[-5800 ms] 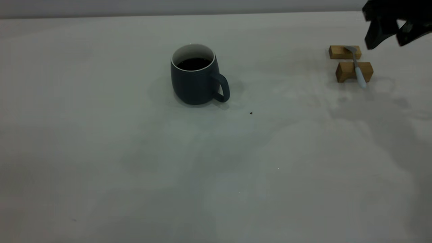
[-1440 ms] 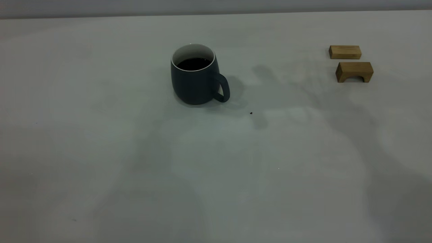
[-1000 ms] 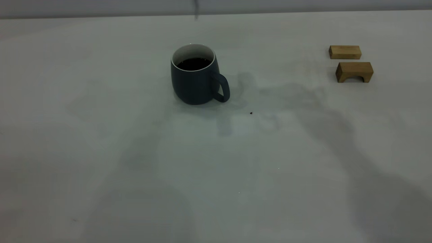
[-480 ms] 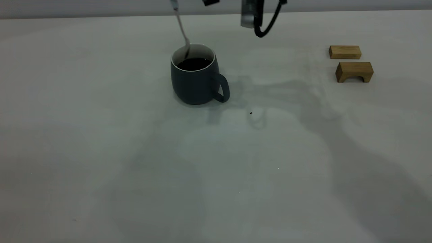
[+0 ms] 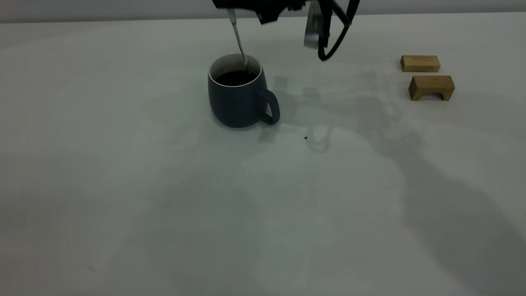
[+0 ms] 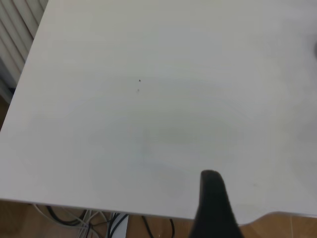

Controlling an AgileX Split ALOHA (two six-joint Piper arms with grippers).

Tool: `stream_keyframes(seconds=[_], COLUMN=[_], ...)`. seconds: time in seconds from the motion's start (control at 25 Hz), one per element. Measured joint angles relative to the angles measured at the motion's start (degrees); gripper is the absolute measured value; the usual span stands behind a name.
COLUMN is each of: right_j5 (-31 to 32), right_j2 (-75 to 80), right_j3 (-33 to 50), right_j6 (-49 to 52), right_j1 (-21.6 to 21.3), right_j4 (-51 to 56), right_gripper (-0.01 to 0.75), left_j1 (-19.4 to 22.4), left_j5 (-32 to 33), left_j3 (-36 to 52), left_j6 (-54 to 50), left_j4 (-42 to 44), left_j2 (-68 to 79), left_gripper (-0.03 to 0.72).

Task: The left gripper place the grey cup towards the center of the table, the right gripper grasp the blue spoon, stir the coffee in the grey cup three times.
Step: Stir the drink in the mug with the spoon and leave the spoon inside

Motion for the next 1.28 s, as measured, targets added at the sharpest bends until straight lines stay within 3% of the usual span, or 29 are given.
stream_keyframes(seconds=[0.96,1.28], right_j5=[1.58,2.88], right_j2=[4.17,6.82], right_j3=[-0.24,-5.16], right_j6=[1.67,1.77], right_j1=[0.00,0.04], right_j4=[0.24,0.24], right_gripper=[0.145,0.145], left_j1=[0.00,0.00], left_j5=[0.00,0.00], left_j3=[0.00,0.00], left_j6=[0.00,0.00], left_j4=[0.00,0.00], left_j2=[0.00,0.00], left_gripper=[0.585,0.585])
